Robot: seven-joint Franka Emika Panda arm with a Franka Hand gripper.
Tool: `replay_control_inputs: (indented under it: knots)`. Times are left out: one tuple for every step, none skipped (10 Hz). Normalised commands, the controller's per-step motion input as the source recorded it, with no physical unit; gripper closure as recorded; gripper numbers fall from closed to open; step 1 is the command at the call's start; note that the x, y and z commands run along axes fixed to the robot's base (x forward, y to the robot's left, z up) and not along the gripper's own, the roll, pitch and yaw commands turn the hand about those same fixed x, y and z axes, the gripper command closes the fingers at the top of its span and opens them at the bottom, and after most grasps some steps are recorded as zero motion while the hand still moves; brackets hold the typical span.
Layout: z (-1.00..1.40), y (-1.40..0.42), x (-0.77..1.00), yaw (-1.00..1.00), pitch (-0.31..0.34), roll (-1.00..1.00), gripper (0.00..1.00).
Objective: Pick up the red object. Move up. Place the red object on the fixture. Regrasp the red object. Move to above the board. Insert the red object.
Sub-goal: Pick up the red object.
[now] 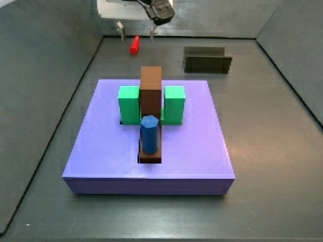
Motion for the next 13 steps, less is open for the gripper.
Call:
replay_control_inputs:
  knots:
    - [-0.31, 0.0, 0.0, -0.08, -0.139, -0.39, 0.0]
    - [-0.37, 0.0, 0.0, -0.07, -0.146, -0.36, 0.0]
    - [-0.37, 0.03, 0.0, -0.05, -0.134, -0.37, 0.0]
    - [-0.4, 0.19, 0.0, -0.04, -0.1, -0.37, 0.0]
    - [-0.41, 0.34, 0.01, -0.04, -0.034, -0.27, 0.0]
    - [-0.54, 0.42, 0.14, -0.08, -0.017, -0.2, 0.0]
    - [-0.68, 0.38, 0.08, -0.07, -0.066, -0.16, 0.0]
    - [-0.76, 0.0, 0.0, -0.03, -0.137, -0.11, 0.0]
    - [-0.64, -0.18, 0.09, -0.05, -0.079, -0.04, 0.0]
    - [-0.5, -0.18, 0.09, -0.03, -0.053, -0.08, 0.0]
    - [-0.42, -0.06, 0.02, -0.03, -0.049, -0.13, 0.0]
    - [-0.53, 0.0, 0.0, -0.03, -0.1, -0.19, 0.0]
    - [-0.44, 0.08, 0.0, 0.0, -0.096, -0.18, 0.0]
